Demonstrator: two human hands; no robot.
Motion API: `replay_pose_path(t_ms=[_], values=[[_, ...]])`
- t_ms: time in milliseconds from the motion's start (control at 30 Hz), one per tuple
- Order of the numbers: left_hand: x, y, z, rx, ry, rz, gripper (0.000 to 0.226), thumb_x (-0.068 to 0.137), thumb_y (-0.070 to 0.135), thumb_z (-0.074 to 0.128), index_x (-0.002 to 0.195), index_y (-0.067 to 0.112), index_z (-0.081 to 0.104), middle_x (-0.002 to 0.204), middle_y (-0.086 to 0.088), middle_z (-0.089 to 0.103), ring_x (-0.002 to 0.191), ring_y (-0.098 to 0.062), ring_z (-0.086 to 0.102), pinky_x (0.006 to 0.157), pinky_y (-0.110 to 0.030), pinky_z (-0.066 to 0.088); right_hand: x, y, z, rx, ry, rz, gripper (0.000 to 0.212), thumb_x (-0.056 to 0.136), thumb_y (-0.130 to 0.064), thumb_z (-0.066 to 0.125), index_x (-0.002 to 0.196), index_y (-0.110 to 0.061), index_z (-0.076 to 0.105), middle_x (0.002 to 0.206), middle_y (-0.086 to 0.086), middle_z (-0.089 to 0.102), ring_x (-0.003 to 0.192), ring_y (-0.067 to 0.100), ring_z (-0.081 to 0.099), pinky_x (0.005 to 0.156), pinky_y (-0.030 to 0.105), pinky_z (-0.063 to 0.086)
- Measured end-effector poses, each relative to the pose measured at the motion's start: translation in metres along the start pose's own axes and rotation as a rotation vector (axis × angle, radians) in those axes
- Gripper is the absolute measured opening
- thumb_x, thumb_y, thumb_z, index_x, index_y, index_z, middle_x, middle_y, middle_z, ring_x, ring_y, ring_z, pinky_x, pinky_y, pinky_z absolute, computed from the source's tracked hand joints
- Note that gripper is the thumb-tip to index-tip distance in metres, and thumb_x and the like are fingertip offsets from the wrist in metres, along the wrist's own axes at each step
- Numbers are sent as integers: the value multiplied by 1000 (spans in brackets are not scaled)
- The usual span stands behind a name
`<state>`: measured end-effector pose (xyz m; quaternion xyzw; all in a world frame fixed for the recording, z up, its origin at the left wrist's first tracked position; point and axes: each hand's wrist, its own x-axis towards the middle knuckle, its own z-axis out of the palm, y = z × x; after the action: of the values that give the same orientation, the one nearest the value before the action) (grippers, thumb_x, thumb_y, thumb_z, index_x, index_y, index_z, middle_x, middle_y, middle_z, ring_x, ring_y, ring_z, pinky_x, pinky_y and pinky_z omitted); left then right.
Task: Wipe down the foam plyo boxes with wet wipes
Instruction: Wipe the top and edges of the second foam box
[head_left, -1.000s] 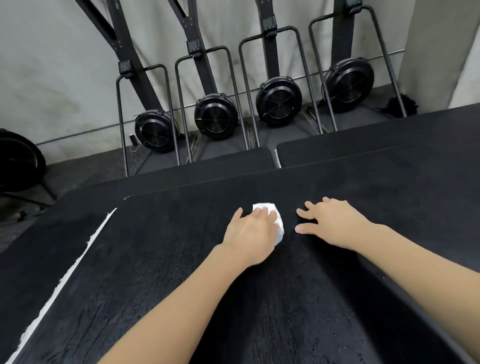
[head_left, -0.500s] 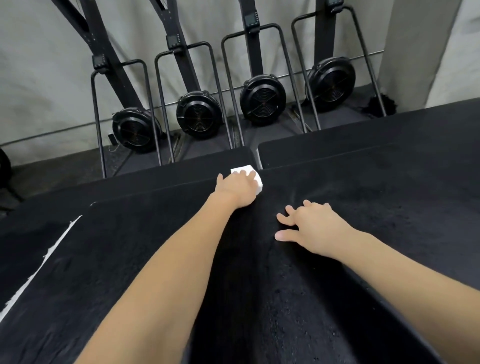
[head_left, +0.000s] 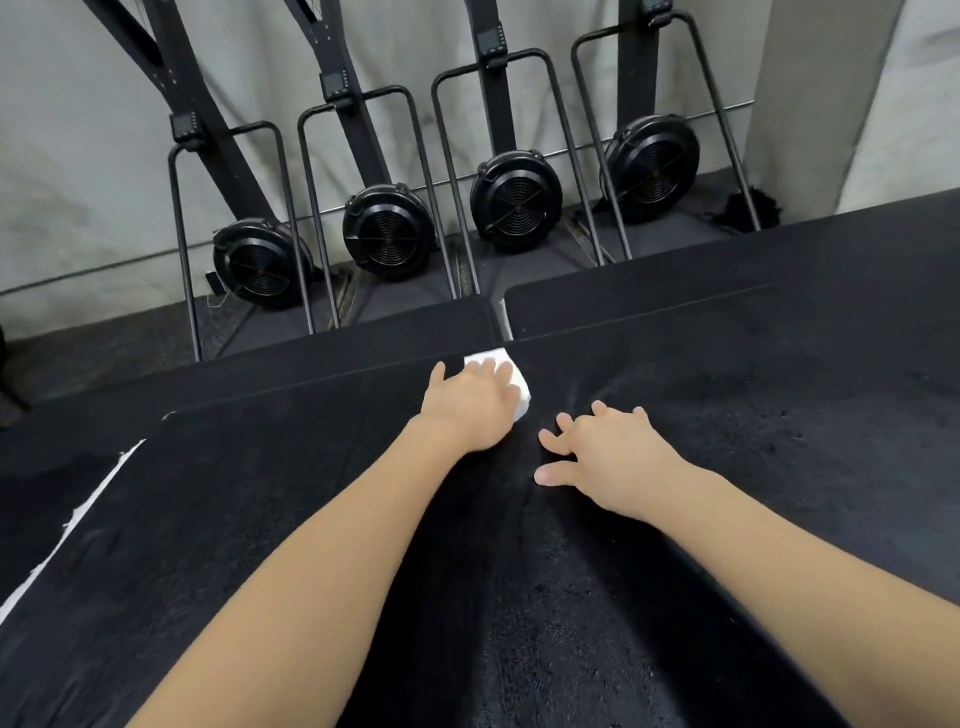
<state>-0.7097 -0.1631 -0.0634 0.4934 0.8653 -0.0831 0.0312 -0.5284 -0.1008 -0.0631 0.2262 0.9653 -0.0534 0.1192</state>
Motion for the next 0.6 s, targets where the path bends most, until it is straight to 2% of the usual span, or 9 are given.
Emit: replay_pose_path(t_ms=[100, 233, 333, 400, 467, 533, 600], values=[[41, 6, -8, -55, -47, -24, 52, 106, 33, 23, 156, 17, 25, 158, -8, 33, 139, -34, 38, 120, -61, 13, 2, 1, 5, -42, 6, -7, 53, 104, -55, 32, 151, -31, 35, 146, -1, 42, 139, 34, 29, 112, 61, 25], [56, 7, -11, -62, -55, -26, 52, 106, 38, 24, 156, 21, 27, 152, -6, 41, 133, -35, 44, 119, -61, 15, 5, 1, 6, -18, 4, -10, 54, 104, -56, 32, 150, -30, 37, 145, 0, 43, 141, 35, 27, 112, 62, 24], [28, 10, -9, -39, -18, 50, 50, 106, 40, 25, 151, 23, 36, 145, -5, 48, 124, -33, 49, 118, -60, 17, 1, 3, 3, 37, 4, -4, 56, 102, -59, 32, 149, -30, 40, 149, 0, 42, 142, 34, 27, 113, 60, 23], [0, 11, -5, -14, 19, 114, 45, 106, 38, 26, 144, 21, 42, 134, -6, 54, 102, -29, 52, 114, -53, 26, -1, 4, 2, 79, 11, -6, 58, 101, -61, 32, 150, -32, 39, 151, -2, 41, 146, 32, 23, 115, 58, 21], [-30, 12, 3, -30, 41, 161, 40, 106, 35, 27, 139, 20, 45, 128, -5, 56, 84, -23, 43, 110, -47, 30, -3, 5, 1, 118, 28, -10, 58, 99, -62, 35, 151, -35, 38, 153, -5, 41, 148, 29, 23, 116, 56, 22], [-58, 15, 11, -53, 54, 187, 38, 107, 33, 27, 137, 21, 46, 127, -4, 55, 83, -23, 44, 113, -47, 30, -5, 6, 0, 150, 35, -13, 60, 98, -65, 37, 151, -38, 38, 156, -7, 38, 149, 28, 22, 116, 56, 22], [-87, 21, 15, -45, 50, 207, 40, 107, 31, 26, 141, 21, 44, 131, -4, 54, 95, -27, 55, 118, -48, 25, -9, 5, 0, 146, 23, -15, 62, 97, -67, 36, 152, -39, 35, 161, -7, 31, 151, 29, 18, 118, 55, 20]])
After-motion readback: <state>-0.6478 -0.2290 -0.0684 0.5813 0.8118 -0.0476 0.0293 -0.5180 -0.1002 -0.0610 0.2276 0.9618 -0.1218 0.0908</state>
